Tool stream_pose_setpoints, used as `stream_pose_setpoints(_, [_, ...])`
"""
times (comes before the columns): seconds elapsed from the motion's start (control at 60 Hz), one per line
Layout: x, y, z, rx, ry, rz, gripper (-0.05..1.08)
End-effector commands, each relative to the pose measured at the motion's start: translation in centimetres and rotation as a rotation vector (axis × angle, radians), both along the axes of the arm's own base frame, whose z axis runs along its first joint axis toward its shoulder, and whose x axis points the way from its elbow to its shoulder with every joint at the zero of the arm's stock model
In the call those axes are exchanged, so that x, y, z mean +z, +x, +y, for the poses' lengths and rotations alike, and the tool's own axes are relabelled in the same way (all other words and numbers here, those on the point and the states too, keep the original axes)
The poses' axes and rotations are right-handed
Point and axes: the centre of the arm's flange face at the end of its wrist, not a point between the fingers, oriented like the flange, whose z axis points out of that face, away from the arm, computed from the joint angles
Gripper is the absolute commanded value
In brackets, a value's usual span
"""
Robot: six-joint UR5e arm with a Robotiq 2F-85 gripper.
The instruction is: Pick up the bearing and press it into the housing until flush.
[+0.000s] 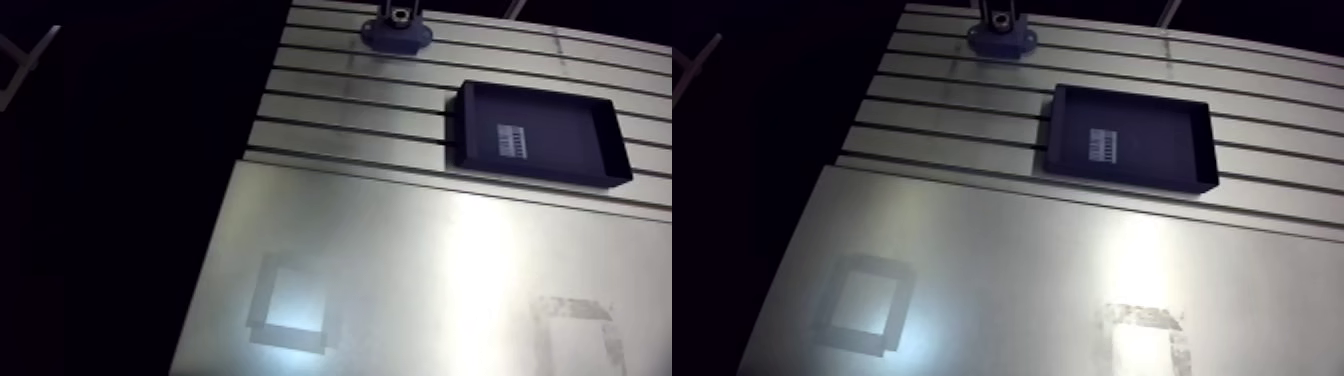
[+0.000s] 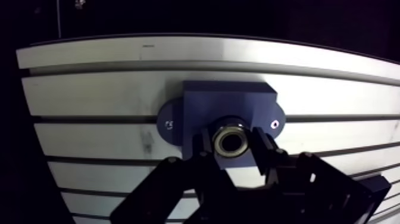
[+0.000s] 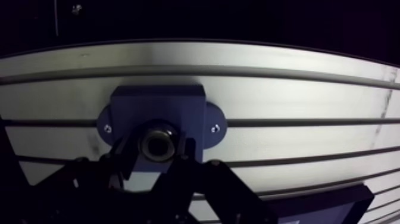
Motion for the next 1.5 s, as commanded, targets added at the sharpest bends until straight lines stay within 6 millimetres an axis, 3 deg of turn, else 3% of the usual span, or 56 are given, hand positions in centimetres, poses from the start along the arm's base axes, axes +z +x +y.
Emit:
stream_pose_setpoints(0.017, [-0.11, 0.09, -0.01, 0.0, 0.0, -0.003, 0.65])
stream_pose_setpoints(1.5, [-0.63, 0.03, -0.04, 0.001, -0.002, -0.006, 0.65])
